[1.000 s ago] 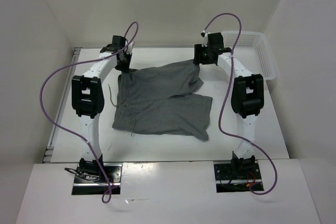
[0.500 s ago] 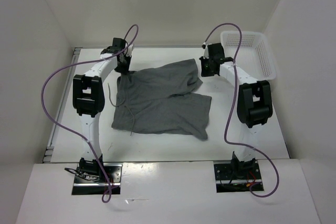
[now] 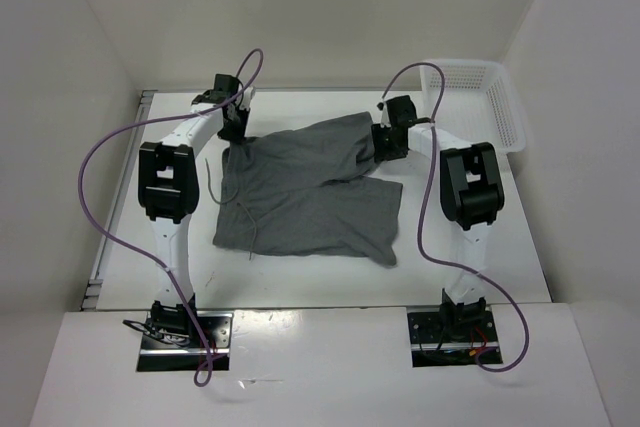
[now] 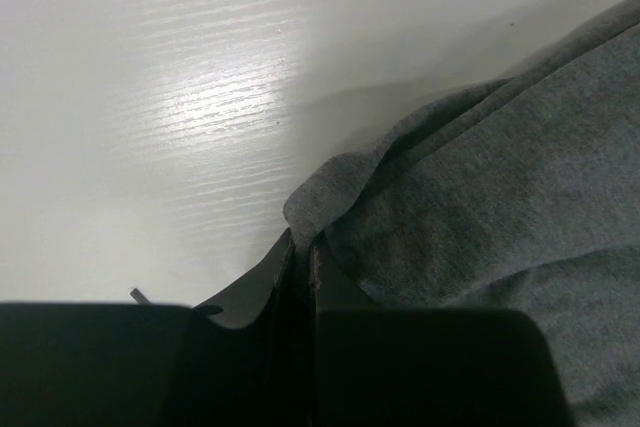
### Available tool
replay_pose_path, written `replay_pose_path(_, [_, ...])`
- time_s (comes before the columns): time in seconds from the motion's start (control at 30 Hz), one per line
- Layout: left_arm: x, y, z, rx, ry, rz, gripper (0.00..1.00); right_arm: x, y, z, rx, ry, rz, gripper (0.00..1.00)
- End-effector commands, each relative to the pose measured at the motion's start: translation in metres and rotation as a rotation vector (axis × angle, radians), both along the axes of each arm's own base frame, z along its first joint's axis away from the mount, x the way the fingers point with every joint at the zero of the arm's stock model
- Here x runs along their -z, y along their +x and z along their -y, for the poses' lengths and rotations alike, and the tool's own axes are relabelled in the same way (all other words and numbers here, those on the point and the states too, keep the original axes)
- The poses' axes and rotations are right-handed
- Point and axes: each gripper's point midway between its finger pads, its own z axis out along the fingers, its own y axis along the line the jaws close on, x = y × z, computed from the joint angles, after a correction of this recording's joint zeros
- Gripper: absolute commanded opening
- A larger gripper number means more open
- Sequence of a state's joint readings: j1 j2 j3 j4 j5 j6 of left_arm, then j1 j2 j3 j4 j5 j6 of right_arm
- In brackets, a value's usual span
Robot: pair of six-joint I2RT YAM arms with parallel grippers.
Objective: Fold and stack the shorts
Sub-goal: Flatten the shorts out
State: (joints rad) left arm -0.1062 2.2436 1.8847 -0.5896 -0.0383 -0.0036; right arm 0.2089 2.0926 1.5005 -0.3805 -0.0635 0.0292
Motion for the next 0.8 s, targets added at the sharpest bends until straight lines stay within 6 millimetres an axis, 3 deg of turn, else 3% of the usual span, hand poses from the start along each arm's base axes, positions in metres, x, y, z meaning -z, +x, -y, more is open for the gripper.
replay_pose_path(0.0, [-0.01, -0.002, -0.001, 0.004, -0.011, 0.016, 0.03, -0.013, 0.024, -0.015, -0.025, 0.007, 0.088, 0.48])
replay_pose_path(0.13, [-0.01, -0.002, -0.001, 0.004, -0.011, 0.016, 0.03, -0.006, 0.022, -0.03, -0.02, 0.026, 0.069, 0.57])
replay_pose_path(0.2, [-0.01, -0.002, -0.001, 0.004, -0.011, 0.016, 0.03, 0.002, 0.024, -0.035, -0.029, 0.024, 0.06, 0.52])
replay_pose_path(0.27, [-0.01, -0.002, -0.001, 0.004, -0.011, 0.016, 0.03, 0.002, 0.024, -0.035, -0.037, 0.019, 0.062, 0.3])
replay_pose_path(0.3, [-0.007, -0.005, -0.002, 0.004, -0.01, 0.006, 0.03, 0.002, 0.025, -0.032, -0.013, 0.012, 0.063, 0.02])
replay_pose_path(0.33, [-0.006, -0.005, -0.002, 0.004, -0.01, 0.006, 0.03, -0.003, 0.028, -0.025, 0.023, -0.015, 0.08, 0.0])
replay_pose_path(0.47, [-0.001, -0.005, -0.011, -0.018, 0.009, -0.003, 0.03, -0.01, 0.002, -0.008, 0.056, -0.036, 0.039, 0.0])
replay_pose_path(0.53, [-0.005, -0.002, -0.011, -0.018, 0.008, 0.007, 0.03, -0.028, -0.009, 0.007, 0.092, -0.029, 0.04, 0.0])
replay_pose_path(0.63, [0.0, -0.002, -0.013, -0.02, -0.003, -0.003, 0.03, -0.03, -0.045, 0.027, 0.12, -0.05, -0.009, 0.0])
replay_pose_path(0.77, [0.0, -0.003, -0.007, 0.0, -0.035, -0.006, 0.03, -0.027, -0.079, 0.033, 0.114, -0.056, -0.058, 0.0])
